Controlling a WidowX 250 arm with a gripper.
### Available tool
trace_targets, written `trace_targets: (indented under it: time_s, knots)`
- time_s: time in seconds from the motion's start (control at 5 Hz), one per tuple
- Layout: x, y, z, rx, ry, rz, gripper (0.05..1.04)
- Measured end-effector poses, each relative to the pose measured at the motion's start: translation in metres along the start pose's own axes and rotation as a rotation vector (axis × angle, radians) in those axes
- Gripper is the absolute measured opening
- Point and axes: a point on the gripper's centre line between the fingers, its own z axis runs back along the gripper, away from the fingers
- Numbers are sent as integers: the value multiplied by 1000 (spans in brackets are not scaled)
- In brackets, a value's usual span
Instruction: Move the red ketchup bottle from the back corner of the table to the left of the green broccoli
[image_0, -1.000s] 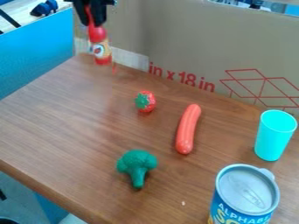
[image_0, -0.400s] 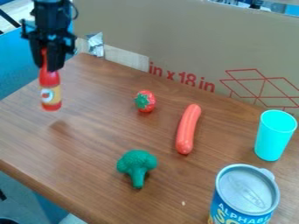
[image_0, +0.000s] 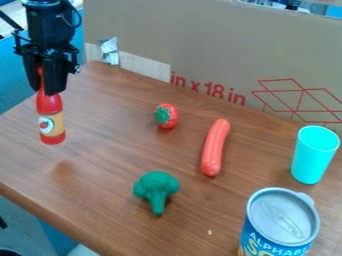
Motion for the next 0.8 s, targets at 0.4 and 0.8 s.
trace_targets:
  time_s: [0.4, 0.8]
  knots:
    - [-5, -38, 0, -134, -84, -162, 371]
    - [11, -44, -13, -117, -139, -240, 371]
